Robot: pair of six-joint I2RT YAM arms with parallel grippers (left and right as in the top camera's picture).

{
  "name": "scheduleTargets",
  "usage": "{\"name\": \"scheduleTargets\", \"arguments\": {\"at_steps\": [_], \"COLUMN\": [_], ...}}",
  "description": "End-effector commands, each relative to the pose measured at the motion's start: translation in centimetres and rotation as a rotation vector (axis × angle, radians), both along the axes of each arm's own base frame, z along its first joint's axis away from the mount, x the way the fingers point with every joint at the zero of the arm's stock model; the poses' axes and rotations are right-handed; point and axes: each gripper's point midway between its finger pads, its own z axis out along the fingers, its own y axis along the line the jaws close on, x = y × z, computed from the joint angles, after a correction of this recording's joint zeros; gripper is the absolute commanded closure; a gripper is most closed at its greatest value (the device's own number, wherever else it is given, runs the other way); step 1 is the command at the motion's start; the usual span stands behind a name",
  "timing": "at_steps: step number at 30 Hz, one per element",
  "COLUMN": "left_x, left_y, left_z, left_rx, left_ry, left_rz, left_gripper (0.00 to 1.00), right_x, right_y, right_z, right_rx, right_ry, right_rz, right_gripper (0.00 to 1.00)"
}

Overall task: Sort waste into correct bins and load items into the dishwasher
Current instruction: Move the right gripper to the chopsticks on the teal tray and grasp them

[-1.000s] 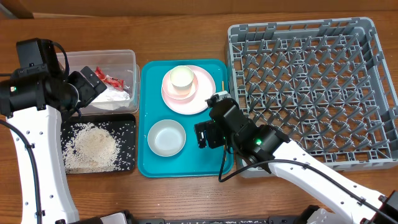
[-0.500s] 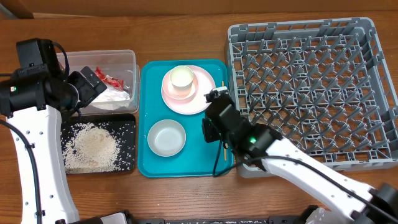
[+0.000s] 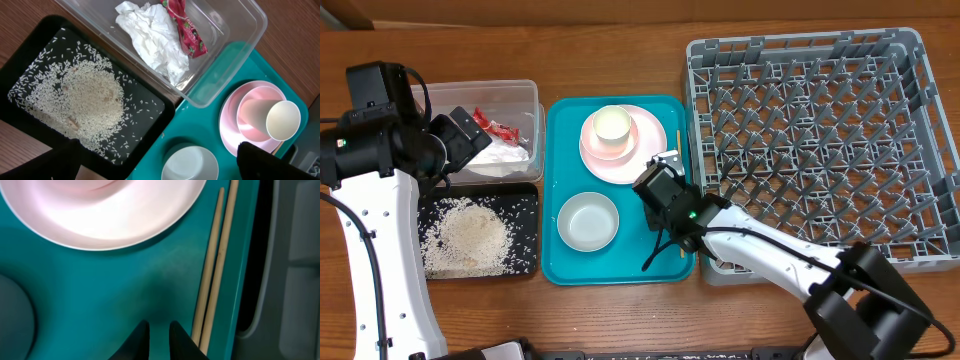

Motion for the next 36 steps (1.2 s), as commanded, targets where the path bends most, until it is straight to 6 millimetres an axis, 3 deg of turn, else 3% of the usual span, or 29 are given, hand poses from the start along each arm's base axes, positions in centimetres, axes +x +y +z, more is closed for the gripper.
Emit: {"name": "scheduleTargets", "arguments": {"at_steps": [1, 10, 26, 28, 31, 36], "left_x": [0.0, 0.0, 0.0, 0.0, 0.0, 0.0], "left_y": [0.0, 0.0, 0.0, 0.0, 0.0, 0.0], "left_z": [-0.2, -0.2, -0.2, -0.2, -0.2, -0.2], "left_rx": [-0.006, -0.006, -0.006, -0.007, -0.006, -0.006], "left_ry": [0.006, 0.006, 0.006, 0.006, 0.006, 0.006], "left_rz": [0.003, 0.003, 0.003, 0.003, 0.003, 0.003], "left_gripper": [0.00, 0.00, 0.00, 0.00, 0.00, 0.00], "right_x": [0.8, 1.3, 2.0, 1.9, 1.7, 2.0], "right_y": [0.2, 0.3, -0.2, -0.4, -1.1, -2.4], "right_z": [-0.4, -1.0, -1.8, -1.9, -2.3, -2.7], "right_rx": [-0.025, -0.032, -0.068, -0.073, -0.056, -0.018], "right_ry": [-0.026, -0.040, -0.070, -0.062, -0.045, -0.020], "right_rz": [-0.018, -0.026, -0.051, -0.054, -0.115, -0.221], "right_gripper": [0.82, 0.67, 0.57, 0.57, 0.45, 0.42]}}
